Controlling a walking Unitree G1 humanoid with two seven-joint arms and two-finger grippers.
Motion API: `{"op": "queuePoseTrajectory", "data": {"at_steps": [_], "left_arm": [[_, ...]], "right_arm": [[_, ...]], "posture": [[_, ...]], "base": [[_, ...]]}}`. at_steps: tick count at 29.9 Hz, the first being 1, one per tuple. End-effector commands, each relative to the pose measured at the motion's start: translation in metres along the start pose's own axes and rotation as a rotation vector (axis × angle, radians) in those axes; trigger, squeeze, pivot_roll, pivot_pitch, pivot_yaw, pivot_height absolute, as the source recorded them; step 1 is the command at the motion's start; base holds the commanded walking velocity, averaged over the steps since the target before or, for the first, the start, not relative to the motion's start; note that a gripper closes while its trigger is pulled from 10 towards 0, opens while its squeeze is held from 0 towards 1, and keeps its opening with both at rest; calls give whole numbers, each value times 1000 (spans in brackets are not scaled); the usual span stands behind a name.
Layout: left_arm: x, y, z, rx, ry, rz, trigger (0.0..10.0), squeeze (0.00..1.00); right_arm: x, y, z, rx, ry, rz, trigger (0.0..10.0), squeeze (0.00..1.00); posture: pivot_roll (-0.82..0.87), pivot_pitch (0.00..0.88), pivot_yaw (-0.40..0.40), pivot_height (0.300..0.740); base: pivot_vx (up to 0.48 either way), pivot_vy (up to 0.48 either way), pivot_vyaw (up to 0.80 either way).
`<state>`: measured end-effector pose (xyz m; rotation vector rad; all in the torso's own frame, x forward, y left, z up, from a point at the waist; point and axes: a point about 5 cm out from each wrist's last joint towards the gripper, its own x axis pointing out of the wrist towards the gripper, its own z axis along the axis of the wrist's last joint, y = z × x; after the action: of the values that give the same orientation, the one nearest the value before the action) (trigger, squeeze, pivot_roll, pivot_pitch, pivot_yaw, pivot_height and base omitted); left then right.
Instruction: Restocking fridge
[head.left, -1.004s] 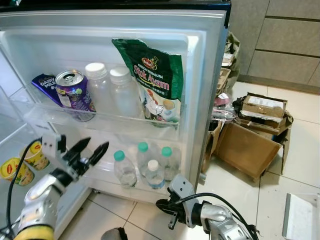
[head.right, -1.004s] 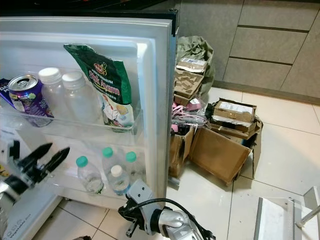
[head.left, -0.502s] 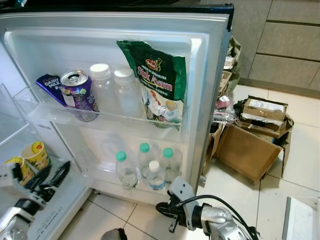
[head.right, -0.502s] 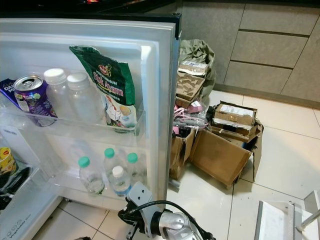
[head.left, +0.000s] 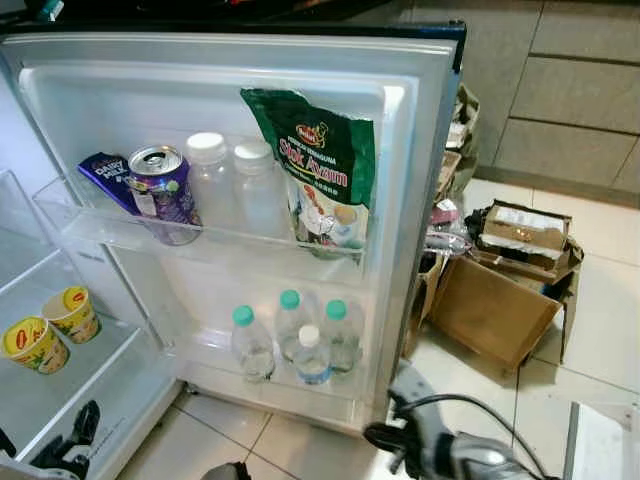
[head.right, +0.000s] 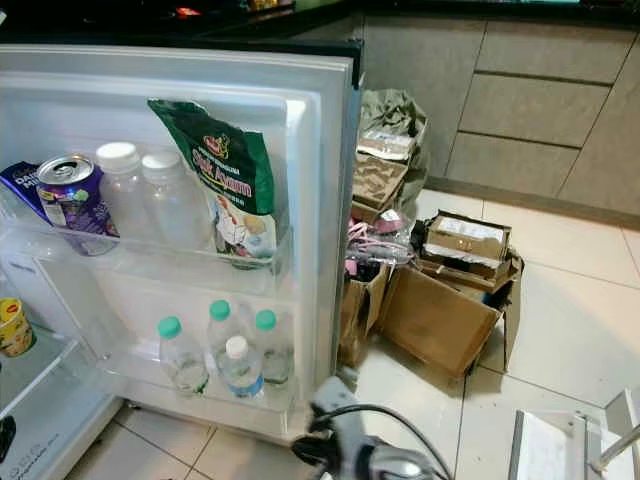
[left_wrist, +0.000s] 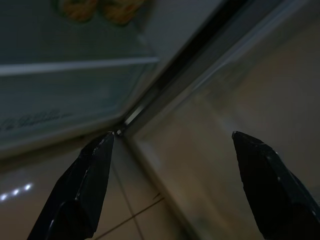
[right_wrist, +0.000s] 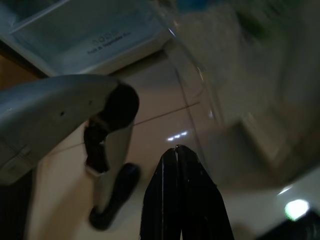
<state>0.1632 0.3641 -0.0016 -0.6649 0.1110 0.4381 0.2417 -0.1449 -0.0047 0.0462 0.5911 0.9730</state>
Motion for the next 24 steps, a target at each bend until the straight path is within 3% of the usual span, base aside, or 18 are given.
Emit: {"op": "queuePoseTrajectory", "data": {"at_steps": [1, 5, 7, 8, 10, 12, 14, 17, 24], "left_arm": [[-7, 4, -15, -20, 26, 54, 10000, 0], [-9, 6, -21, -23, 41, 78, 10000, 0], [-11, 6, -25, -20, 58, 85, 10000, 0], [-11, 6, -25, -20, 58, 85, 10000, 0], [-13, 7, -28, -16, 73, 90, 10000, 0], [-14, 7, -31, -10, 85, 98, 10000, 0], [-14, 8, -31, -5, 90, 100, 10000, 0], [-14, 6, -35, 16, 115, 95, 10000, 0], [-12, 1, -41, 54, 155, 85, 10000, 0]], "right_arm": [[-13, -3, -14, 88, 10, 30, 10000, 0], [-32, -14, -26, 158, 26, -19, 10000, 0], [-51, -24, -39, 214, 44, -115, 10000, 0], [-51, -24, -39, 214, 44, -115, 10000, 0], [-80, -37, -59, 300, 65, -284, 10000, 0], [-99, -44, -69, 354, 67, -405, 10000, 0], [-103, -46, -71, 365, 64, -434, 10000, 0], [-126, -61, -71, 415, 13, -665, 10000, 0], [-138, -71, -71, 491, -53, -868, 10000, 0]], "posture": [[-90, 35, 9, 480], [-94, 37, 5, 480], [-96, 37, -1, 480], [-96, 37, -1, 480], [-100, 38, 1, 480], [-103, 43, 2, 480], [-103, 43, 2, 480], [-103, 45, 5, 480], [-97, 42, 8, 480]], "base": [[0, 0, 0], [0, 0, 0], [0, 0, 0], [0, 0, 0], [0, 0, 0], [0, 0, 0], [0, 0, 0], [0, 0, 0], [0, 0, 0]]}}
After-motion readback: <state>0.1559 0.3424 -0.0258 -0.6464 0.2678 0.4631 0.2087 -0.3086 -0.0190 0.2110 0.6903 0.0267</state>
